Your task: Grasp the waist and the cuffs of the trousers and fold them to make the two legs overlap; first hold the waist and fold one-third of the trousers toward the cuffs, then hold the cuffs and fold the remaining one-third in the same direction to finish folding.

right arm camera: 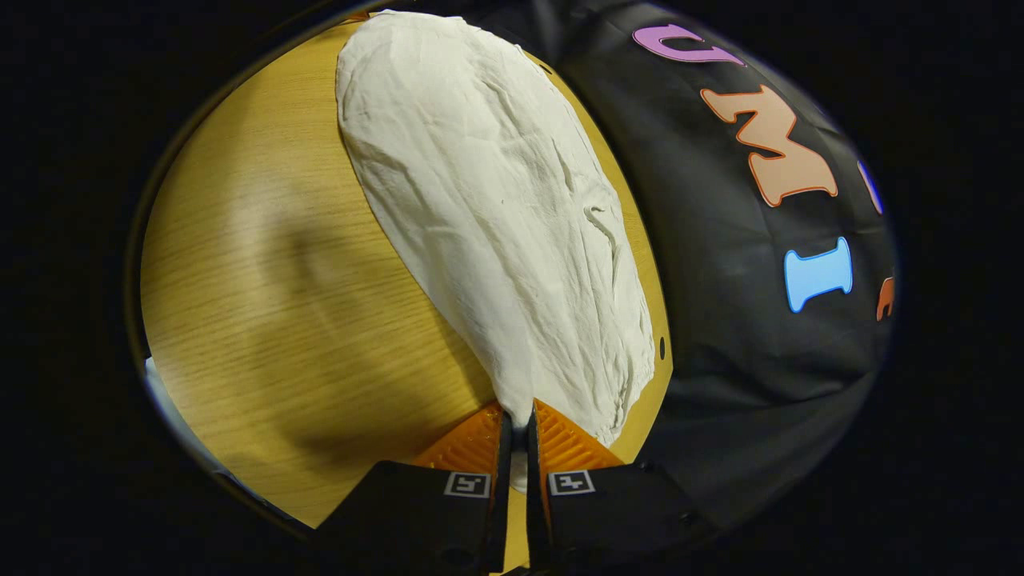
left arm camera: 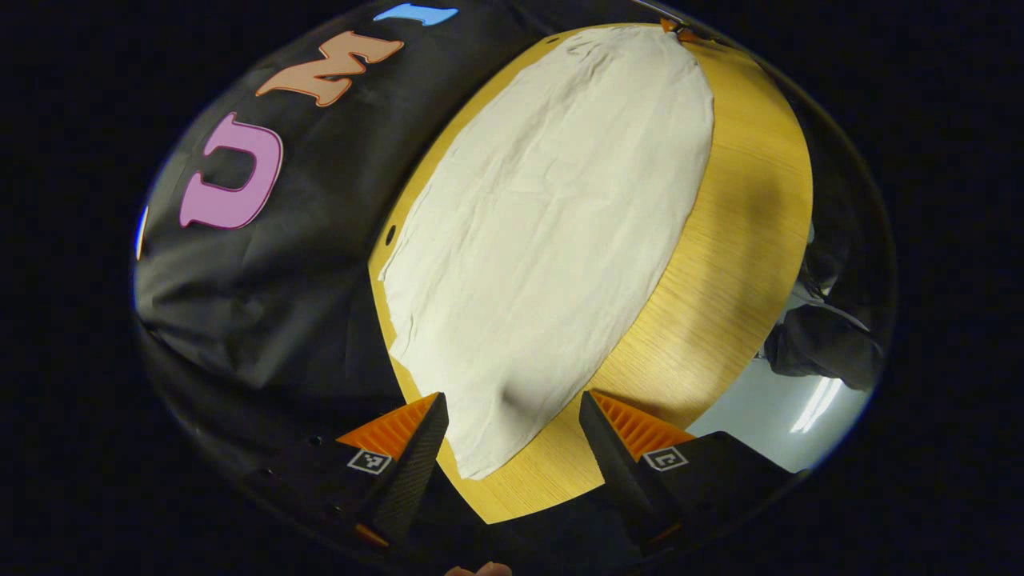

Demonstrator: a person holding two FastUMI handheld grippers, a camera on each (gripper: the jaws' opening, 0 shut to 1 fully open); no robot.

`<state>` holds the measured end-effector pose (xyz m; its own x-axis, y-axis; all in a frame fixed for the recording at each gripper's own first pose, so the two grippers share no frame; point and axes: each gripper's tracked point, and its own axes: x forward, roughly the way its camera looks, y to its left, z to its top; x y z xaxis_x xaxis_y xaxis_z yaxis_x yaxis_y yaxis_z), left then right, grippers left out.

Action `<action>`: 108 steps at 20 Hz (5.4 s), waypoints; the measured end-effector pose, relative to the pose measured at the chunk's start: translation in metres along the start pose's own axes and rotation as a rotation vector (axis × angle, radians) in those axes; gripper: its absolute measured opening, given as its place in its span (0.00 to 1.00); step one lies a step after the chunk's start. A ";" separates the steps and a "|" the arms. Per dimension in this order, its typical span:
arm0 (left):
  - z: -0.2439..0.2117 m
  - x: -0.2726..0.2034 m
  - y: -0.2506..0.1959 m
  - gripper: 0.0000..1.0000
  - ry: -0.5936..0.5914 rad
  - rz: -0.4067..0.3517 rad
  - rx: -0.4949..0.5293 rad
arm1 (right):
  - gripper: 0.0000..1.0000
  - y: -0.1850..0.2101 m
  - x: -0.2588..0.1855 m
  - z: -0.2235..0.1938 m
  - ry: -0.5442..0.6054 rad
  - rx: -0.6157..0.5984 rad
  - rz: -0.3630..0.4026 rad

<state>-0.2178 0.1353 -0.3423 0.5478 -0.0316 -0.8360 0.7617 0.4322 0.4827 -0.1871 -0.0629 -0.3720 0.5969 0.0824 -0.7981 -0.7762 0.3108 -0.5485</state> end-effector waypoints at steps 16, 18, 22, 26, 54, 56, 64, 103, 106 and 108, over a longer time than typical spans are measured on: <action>0.007 0.041 0.010 0.43 0.078 -0.061 0.132 | 0.12 0.000 -0.001 -0.001 0.002 0.011 -0.041; 0.006 0.043 0.006 0.27 0.086 -0.081 0.101 | 0.12 0.000 -0.001 -0.001 0.000 0.013 -0.037; 0.004 0.045 0.005 0.00 0.097 -0.057 0.015 | 0.13 -0.004 0.000 -0.002 -0.003 0.050 -0.037; 0.004 0.043 0.005 0.00 0.096 -0.060 -0.158 | 0.12 -0.012 -0.007 -0.005 0.008 0.152 -0.056; 0.093 0.057 0.220 0.00 0.021 0.329 -0.543 | 0.14 -0.207 -0.011 0.077 -0.188 0.451 -0.423; 0.104 0.071 0.238 0.00 -0.009 0.336 -0.546 | 0.14 -0.216 -0.001 0.084 -0.177 0.425 -0.433; 0.137 0.123 0.267 0.00 -0.053 0.304 -0.527 | 0.14 -0.247 0.042 0.101 -0.132 0.405 -0.436; 0.285 0.067 0.240 0.96 -0.461 0.168 -0.843 | 0.99 -0.210 0.092 0.012 -0.028 1.408 -0.327; 0.283 0.061 0.230 0.96 -0.445 0.169 -0.838 | 0.97 -0.194 0.097 0.004 0.012 1.548 -0.291; 0.279 0.059 0.224 0.96 -0.434 0.167 -0.851 | 0.99 -0.186 0.100 0.000 0.041 1.620 -0.279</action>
<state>0.0819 -0.0216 -0.2109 0.8362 -0.1669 -0.5225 0.2510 0.9634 0.0939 0.0169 -0.1126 -0.3494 0.6475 -0.1583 -0.7454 0.3718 0.9195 0.1277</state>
